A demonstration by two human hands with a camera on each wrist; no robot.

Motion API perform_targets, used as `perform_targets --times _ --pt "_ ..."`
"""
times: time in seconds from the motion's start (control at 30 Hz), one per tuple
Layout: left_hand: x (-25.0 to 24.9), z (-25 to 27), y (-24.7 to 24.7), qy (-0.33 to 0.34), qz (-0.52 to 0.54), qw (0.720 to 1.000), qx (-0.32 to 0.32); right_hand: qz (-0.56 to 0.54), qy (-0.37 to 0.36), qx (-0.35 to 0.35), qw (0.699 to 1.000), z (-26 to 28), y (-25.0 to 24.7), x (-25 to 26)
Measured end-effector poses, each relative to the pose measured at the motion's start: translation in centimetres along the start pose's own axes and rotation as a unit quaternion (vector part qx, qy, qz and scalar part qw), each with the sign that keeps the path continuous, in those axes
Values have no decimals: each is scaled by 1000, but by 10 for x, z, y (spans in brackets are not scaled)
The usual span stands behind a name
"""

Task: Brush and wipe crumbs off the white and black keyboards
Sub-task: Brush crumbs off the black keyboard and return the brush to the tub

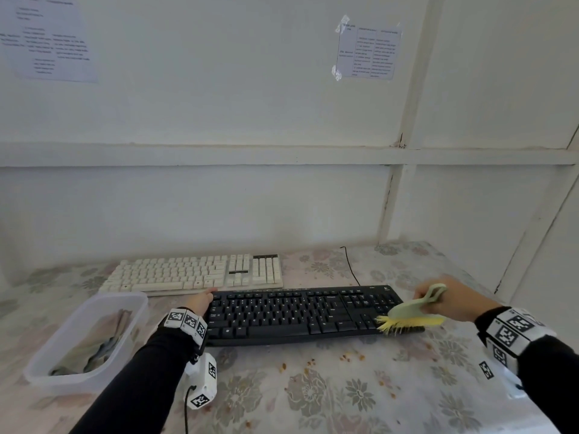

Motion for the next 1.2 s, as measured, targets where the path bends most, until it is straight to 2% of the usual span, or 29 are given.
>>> perform_targets --times 0.1,0.2,0.27,0.33,0.4,0.5,0.6,0.67,0.7,0.73,0.9,1.2 --pt "-3 5 2 11 18 1000 4 43 30 13 999 -1 -6 -1" --pt "-4 10 2 -1 74 997 0 92 48 -15 994 1 -19 17" --pt "0 5 2 -24 138 990 6 73 38 -71 994 -4 -26 39" --pt "3 1 7 -41 217 974 44 25 20 -113 993 -11 -28 67" --pt "6 -2 5 -65 250 966 29 -31 -7 -128 991 -23 -23 101" --pt "6 3 4 -71 271 960 25 -124 -86 -121 981 -40 -6 166" --pt "27 -10 7 -127 312 941 42 -181 -160 -76 967 -57 18 231" --pt "27 -13 6 -124 325 937 40 -196 -186 -39 962 -68 38 261" --pt "18 1 3 -113 312 943 33 -198 -191 -29 961 -72 48 271" --pt "13 7 4 -105 331 937 34 -196 -192 -21 961 -77 56 277" --pt "5 19 9 -90 364 927 27 -160 -185 1 970 -84 75 262" --pt "1 20 11 -43 399 916 20 -83 -98 -56 990 -43 36 137"
Point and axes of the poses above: each hand's wrist, its own z-axis away from the middle knuckle, its own y-axis out of the palm, x = y × z, the point moved 5 cm from there along -z, towards the middle knuckle, and after that the axes turned 7 degrees about -y, right-handed, at the moved point
